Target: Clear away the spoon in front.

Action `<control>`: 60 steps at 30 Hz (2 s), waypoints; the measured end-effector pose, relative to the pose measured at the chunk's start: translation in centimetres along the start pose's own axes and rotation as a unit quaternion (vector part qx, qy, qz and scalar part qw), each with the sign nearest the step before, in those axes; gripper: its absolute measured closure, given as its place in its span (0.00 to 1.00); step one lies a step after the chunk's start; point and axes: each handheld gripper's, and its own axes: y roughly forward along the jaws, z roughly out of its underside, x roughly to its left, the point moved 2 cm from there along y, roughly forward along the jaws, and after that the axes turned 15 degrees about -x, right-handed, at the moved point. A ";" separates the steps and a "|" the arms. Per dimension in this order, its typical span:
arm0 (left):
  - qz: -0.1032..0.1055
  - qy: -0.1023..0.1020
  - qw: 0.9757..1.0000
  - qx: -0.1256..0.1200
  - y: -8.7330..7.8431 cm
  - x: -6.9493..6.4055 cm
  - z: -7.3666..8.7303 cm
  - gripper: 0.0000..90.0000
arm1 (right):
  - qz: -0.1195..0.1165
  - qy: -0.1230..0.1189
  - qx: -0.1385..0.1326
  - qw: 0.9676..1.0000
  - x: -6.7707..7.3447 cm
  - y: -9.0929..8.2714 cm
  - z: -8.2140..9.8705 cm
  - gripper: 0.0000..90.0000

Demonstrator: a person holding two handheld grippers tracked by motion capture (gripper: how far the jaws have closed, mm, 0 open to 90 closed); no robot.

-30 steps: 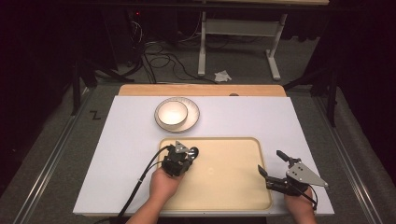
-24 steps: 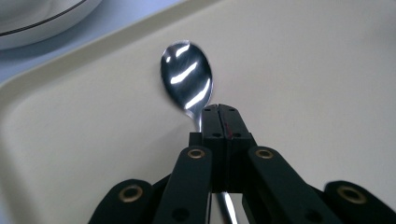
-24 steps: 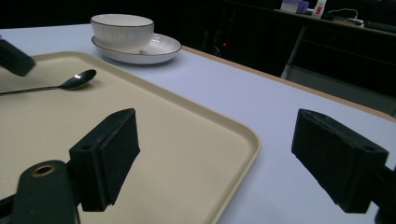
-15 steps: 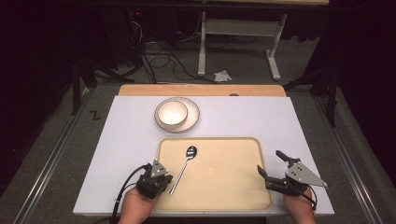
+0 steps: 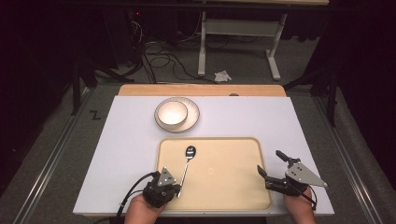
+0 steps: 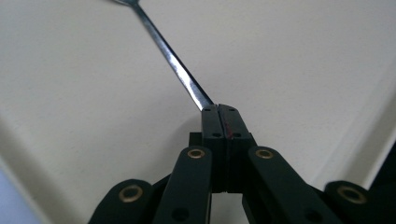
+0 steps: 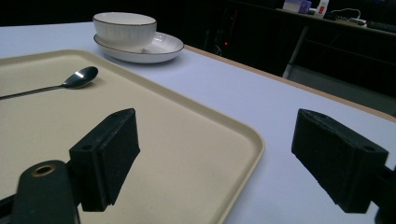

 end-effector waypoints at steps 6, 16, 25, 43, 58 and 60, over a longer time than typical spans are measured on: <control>0.023 0.007 1.000 -0.001 0.8 -0.9 -0.9 1.00 | -0.001 -0.002 -0.001 1.000 0.1 0.0 0.0 0.18; -0.033 -0.021 0.999 -0.010 6.5 2.7 -5.4 1.00 | 0.001 0.002 0.000 1.000 -0.1 -0.1 0.0 0.18; -0.043 -0.047 0.998 -0.004 5.4 4.9 -4.4 1.00 | -0.002 0.001 -0.001 1.000 -0.2 -0.1 0.1 0.18; -0.064 -0.068 0.995 -0.039 4.0 6.0 -4.5 0.89 | 0.001 0.001 0.000 1.000 -0.1 -0.2 0.0 0.18; -0.126 -0.060 0.977 -0.159 -6.9 9.0 -0.8 0.12 | 0.000 0.001 0.010 1.000 0.0 -0.1 0.0 0.18; -0.126 -0.043 0.979 -0.152 -7.8 8.7 0.1 0.00 | 0.001 -0.002 0.009 1.000 -0.1 -0.1 0.0 0.18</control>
